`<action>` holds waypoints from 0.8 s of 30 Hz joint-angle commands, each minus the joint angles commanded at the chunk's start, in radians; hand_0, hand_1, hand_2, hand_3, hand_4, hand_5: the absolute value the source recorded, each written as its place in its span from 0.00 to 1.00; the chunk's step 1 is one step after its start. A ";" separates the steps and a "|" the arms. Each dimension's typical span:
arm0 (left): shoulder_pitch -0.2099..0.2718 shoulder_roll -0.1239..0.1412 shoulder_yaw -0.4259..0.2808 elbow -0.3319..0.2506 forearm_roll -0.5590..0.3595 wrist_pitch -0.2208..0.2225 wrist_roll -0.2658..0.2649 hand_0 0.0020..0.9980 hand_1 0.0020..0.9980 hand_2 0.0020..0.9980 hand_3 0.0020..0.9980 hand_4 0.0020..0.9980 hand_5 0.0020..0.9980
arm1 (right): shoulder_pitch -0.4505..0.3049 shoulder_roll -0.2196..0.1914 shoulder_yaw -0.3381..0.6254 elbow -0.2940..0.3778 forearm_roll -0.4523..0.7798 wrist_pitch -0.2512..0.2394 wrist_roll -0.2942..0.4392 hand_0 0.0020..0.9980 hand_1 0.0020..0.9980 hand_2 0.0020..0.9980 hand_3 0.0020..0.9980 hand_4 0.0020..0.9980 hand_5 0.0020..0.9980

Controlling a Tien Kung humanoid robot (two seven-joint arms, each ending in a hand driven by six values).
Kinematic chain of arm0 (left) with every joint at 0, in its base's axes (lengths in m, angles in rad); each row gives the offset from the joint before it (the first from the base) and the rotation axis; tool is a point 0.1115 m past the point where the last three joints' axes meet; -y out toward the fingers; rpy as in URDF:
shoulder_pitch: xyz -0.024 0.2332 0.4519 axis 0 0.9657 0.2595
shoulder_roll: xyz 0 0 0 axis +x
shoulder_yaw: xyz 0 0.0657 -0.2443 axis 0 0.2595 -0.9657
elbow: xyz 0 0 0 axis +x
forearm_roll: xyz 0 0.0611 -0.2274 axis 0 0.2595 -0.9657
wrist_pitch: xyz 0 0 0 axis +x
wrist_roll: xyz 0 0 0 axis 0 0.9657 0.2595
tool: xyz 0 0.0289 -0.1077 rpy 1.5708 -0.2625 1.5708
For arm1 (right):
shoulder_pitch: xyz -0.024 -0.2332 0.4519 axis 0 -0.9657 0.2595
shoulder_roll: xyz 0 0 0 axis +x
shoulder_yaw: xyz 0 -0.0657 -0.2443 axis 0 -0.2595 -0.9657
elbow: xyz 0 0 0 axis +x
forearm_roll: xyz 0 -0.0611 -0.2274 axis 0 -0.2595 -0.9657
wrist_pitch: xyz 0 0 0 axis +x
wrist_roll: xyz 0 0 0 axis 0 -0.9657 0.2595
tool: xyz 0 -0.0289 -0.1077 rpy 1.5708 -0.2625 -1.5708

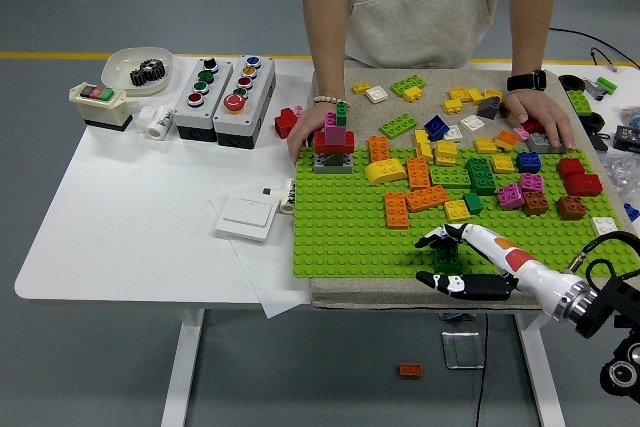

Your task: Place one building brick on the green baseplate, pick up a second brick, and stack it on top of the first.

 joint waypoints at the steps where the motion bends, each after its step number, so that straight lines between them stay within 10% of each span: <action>1: 0.000 0.000 0.000 0.000 0.000 0.000 0.000 0.81 0.82 0.81 0.62 0.72 0.68 | 0.000 0.000 -0.001 0.000 0.000 0.000 0.000 0.74 0.72 0.76 0.68 0.87 0.63; 24: -0.004 0.001 0.005 -0.001 -0.005 0.001 -0.001 0.81 0.81 0.81 0.62 0.72 0.68 | -0.005 -0.010 0.011 0.030 -0.024 0.003 -0.015 0.75 0.72 0.76 0.68 0.88 0.63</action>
